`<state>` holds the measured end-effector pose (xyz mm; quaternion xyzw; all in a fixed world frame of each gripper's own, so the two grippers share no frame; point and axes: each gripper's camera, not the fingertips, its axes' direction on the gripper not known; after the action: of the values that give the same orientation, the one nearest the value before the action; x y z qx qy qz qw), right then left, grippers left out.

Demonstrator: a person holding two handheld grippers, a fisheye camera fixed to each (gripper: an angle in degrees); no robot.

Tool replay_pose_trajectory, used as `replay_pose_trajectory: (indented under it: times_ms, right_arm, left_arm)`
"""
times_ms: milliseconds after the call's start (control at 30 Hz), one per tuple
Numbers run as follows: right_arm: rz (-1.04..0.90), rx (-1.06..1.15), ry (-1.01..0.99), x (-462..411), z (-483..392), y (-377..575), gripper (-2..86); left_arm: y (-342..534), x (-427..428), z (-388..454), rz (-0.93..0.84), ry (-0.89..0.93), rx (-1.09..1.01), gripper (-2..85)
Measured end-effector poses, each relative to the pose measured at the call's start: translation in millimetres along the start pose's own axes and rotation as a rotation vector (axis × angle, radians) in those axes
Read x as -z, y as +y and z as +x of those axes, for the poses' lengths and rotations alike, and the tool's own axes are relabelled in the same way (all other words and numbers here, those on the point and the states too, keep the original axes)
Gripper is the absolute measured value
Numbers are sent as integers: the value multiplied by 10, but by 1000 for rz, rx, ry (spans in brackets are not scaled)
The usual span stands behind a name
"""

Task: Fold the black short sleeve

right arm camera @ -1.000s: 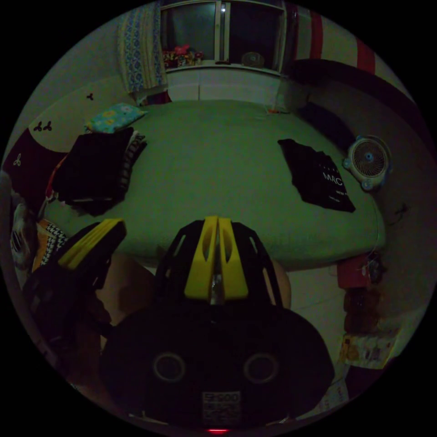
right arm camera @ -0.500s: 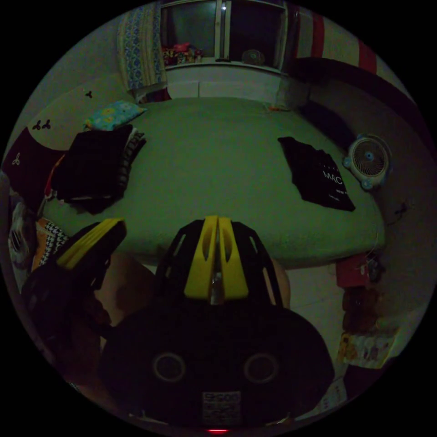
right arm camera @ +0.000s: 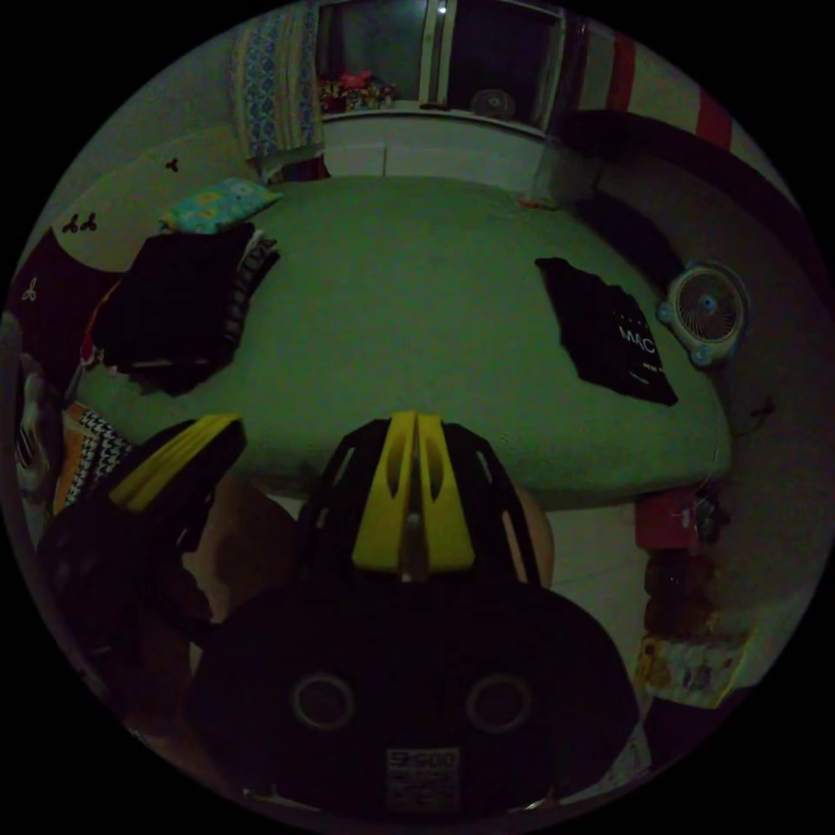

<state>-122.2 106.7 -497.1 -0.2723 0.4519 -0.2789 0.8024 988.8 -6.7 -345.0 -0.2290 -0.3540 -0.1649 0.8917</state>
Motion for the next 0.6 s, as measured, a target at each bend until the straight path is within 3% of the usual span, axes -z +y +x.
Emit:
replay_pose_trajectory:
  times_ms: [600]
  right_arm:
    - [7, 2, -22, -70, -3, 13, -10]
  left_arm:
    - [-9, -43, 76, -3, -22, -1, 2]
